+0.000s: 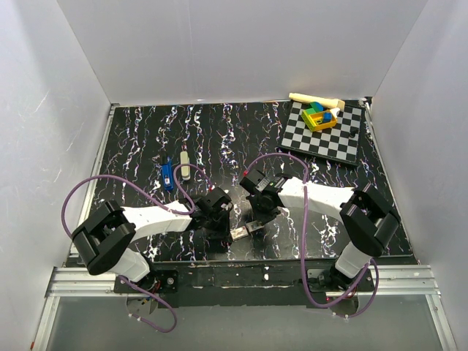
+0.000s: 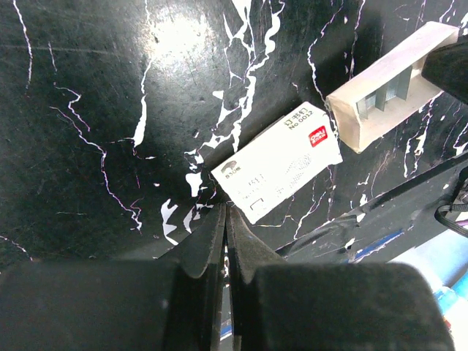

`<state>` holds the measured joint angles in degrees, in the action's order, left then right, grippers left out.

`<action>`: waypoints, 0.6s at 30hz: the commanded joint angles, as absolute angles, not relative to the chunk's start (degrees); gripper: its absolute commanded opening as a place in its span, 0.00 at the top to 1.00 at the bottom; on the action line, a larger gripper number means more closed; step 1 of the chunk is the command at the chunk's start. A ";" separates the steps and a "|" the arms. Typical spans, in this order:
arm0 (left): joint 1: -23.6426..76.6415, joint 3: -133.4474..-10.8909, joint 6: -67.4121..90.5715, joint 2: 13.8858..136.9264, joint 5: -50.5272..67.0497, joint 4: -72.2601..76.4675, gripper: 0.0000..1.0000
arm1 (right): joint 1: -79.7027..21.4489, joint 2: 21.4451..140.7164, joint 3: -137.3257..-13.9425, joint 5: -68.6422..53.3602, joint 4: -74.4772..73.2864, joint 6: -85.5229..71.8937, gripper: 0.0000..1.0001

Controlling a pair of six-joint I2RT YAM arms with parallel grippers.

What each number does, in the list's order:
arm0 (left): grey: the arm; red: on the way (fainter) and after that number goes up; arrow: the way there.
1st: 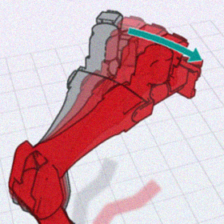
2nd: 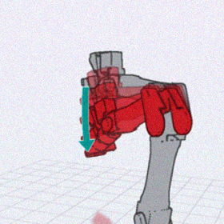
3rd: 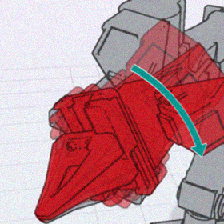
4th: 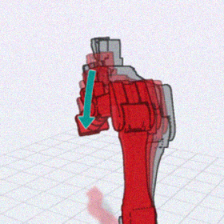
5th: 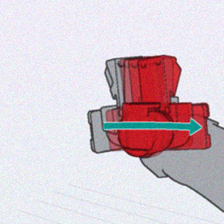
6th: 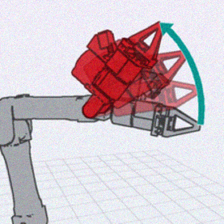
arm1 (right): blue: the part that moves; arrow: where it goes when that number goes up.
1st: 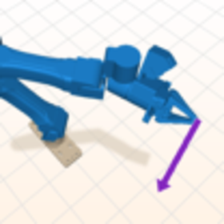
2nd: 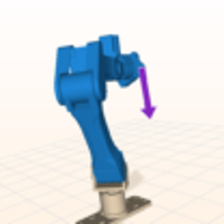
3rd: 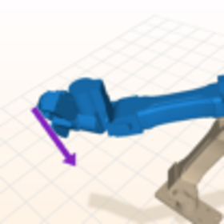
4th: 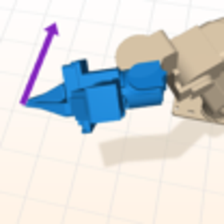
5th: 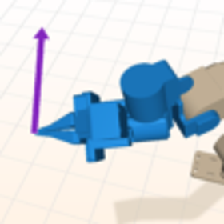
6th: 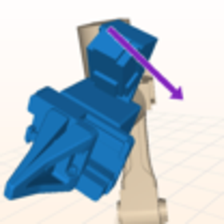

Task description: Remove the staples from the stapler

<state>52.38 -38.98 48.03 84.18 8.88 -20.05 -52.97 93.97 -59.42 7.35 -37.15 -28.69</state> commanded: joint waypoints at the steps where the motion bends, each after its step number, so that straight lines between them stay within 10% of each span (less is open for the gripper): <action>1: 52.91 -38.94 47.81 84.99 5.19 -20.74 1.00 | -53.35 94.75 -61.08 8.17 -36.91 -29.00 0.99; 18: 53.00 -38.50 47.90 85.17 2.37 -22.06 1.00 | -54.58 96.77 -62.14 7.38 -36.21 -29.44 0.99</action>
